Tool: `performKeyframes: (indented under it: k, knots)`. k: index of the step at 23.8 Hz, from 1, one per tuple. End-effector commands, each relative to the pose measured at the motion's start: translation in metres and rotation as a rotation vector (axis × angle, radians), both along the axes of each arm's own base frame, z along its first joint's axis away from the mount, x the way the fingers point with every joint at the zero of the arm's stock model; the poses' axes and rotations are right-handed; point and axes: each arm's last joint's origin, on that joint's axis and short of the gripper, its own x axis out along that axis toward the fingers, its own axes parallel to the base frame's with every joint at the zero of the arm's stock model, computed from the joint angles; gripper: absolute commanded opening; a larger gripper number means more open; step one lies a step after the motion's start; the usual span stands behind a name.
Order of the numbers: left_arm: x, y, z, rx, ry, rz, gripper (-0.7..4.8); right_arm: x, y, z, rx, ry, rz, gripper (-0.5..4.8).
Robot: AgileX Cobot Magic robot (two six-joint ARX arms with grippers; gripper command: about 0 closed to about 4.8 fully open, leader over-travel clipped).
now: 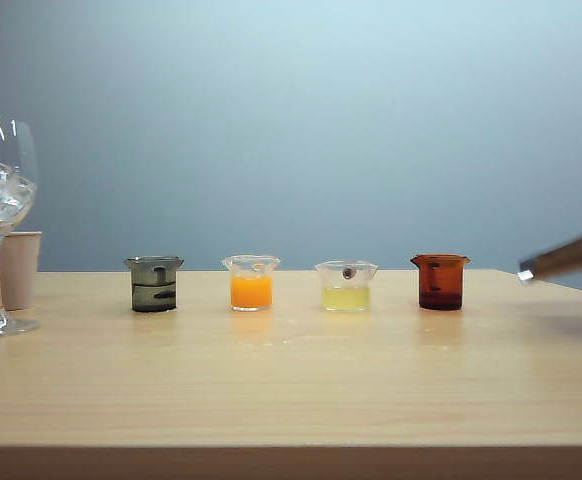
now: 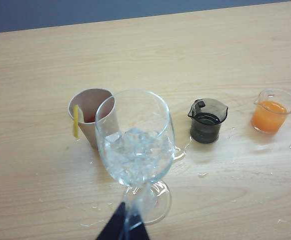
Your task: Pick up the ice scoop on the desk filled with ice cubes, pour the ice into the goblet, and finally put the scoop back on the table.
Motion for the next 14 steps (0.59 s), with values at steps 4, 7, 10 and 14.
performKeyframes:
  k: [4,7,10,14]
  knots:
    - [0.0,0.0,0.003,0.001,-0.016,-0.008,0.04,0.04,-0.018,-0.028,-0.019,-0.15,0.082,-0.09]
    - [0.0,0.0,0.003,0.005,-0.015,0.002,0.04,0.058,-0.022,-0.044,0.008,-0.134,0.133,-0.09]
    - [0.0,0.0,0.003,0.004,-0.016,-0.001,0.04,0.06,-0.021,-0.048,-0.051,-0.131,0.131,-0.09]
    - [0.0,0.0,0.003,0.005,-0.015,0.002,0.04,0.06,-0.021,-0.048,-0.108,-0.138,0.148,0.5]
